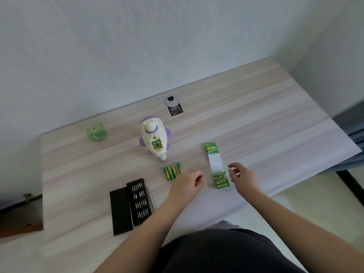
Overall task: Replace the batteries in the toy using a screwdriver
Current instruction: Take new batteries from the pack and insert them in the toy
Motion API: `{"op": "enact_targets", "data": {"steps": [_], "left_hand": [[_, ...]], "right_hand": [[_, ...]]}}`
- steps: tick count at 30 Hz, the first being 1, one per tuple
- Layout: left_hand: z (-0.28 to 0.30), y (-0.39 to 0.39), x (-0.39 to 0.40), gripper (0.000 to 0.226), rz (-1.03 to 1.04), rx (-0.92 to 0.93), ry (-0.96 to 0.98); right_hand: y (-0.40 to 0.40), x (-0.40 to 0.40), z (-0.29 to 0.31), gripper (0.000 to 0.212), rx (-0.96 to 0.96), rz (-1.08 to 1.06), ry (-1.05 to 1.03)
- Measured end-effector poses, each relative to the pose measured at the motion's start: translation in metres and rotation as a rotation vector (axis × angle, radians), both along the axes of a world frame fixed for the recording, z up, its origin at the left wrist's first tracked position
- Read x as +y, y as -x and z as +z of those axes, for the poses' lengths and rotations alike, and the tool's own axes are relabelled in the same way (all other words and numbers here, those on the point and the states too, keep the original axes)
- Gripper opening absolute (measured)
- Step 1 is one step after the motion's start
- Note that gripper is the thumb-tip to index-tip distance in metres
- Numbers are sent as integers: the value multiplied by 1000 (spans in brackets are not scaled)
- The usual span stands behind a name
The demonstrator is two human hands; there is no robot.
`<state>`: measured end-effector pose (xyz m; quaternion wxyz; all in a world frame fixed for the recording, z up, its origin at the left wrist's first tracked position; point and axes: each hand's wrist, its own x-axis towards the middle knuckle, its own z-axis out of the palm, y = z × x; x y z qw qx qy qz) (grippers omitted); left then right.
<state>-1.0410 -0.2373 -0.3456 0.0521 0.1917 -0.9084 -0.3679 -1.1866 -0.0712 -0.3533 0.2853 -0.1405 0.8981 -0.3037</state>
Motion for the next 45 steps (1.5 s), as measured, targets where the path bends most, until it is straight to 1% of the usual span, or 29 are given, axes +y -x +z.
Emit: {"op": "enact_targets", "data": {"steps": [2,4,10,13,15,19,23,26,33,39,42,45], "left_hand": [[0,9,12,11,10,-37,-13],[-3,19,23,14,4,-120,-52],[-22,49,50,17,40,-428,-67],[-29,61,54,17,77,-529,-81],[-34,63,55,21,105,-555,-107],[-39,62,55,25,130,-552,-136],[-40,64,49,30,135,-579,-193],[-38,67,48,32,124,-612,-179],[-39,69,43,33,103,-626,-175],[-38,70,42,34,106,-616,-212],[-38,69,42,35,130,-616,-228],[-38,69,43,34,141,-597,-223]], "right_hand": [[12,4,-7,19,-41,4,-1],[23,6,-12,20,-59,37,-18],[42,5,-20,24,-90,416,-118],[45,0,-23,26,-86,493,-134],[47,-3,-25,26,-80,540,-150],[54,-12,-25,29,-16,661,-210],[56,-19,-25,34,93,811,-273],[57,-25,-23,35,165,900,-313],[57,-35,-21,39,187,978,-366],[51,-43,-21,34,200,975,-411],[51,-44,-21,32,156,932,-406],[56,-40,-23,27,41,830,-380]]}}
